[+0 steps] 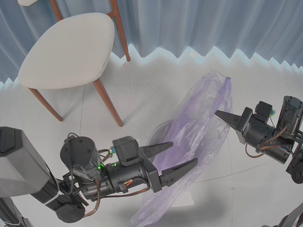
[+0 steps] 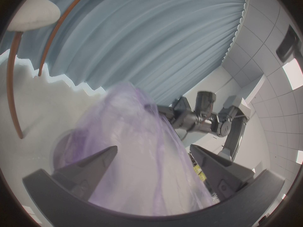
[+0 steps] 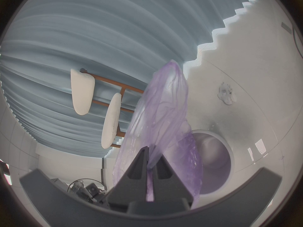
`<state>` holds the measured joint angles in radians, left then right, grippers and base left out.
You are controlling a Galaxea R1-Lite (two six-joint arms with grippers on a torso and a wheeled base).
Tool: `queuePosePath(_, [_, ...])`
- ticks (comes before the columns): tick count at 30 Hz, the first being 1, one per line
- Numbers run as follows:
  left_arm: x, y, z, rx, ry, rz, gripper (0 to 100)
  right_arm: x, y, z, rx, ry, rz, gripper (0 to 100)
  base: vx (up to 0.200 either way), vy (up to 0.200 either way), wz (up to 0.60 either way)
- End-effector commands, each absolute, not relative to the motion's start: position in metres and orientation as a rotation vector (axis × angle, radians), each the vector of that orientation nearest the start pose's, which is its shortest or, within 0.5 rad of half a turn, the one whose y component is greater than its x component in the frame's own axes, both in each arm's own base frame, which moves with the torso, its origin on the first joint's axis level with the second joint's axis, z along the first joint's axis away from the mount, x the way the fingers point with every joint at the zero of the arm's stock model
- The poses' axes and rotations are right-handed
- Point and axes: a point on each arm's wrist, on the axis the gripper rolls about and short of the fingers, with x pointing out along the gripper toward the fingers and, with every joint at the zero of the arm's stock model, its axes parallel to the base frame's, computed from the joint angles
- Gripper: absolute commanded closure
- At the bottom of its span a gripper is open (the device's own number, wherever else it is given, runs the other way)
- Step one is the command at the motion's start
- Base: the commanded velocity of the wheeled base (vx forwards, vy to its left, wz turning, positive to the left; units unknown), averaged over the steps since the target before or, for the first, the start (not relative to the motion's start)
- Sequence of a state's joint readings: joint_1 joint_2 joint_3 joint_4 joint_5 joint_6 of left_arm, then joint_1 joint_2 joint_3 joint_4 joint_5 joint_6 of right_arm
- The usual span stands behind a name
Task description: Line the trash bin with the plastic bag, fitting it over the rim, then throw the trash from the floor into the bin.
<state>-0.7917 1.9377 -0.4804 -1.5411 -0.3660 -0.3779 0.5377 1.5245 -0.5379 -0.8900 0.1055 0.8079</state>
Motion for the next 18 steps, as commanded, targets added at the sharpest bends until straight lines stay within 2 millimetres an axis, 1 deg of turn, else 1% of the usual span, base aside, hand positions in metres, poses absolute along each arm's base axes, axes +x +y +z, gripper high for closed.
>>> queuePosePath(1, [0.208,-0.206,0.143,-0.369,0.077,-1.125,0,0.199,0.12,0.194,0.75,0.313,0.586,100,0.0,0.0,0.0])
queuePosePath(6, [0.213,-0.201,0.136,-0.354,0.128,-1.086,0,0.196,0.118,0.196,0.742,0.298,0.589,100,0.0,0.0,0.0])
queuePosePath(9, [0.208,-0.2,0.132,-0.34,0.156,-1.088,0,0.196,0.118,0.197,0.736,0.297,0.588,100,0.0,0.0,0.0])
queuePosePath(11, [0.203,-0.198,0.124,-0.299,0.18,-1.088,0,0.197,0.119,0.197,0.73,0.297,0.584,100,0.0,0.0,0.0])
queuePosePath(15, [0.2,-0.194,0.106,-0.192,0.205,-1.079,0,0.197,0.119,0.198,0.725,0.295,0.585,100,0.0,0.0,0.0])
queuePosePath(18, [0.198,-0.193,0.098,-0.16,0.224,-1.069,0,0.197,0.118,0.197,0.725,0.298,0.582,100,0.0,0.0,0.0])
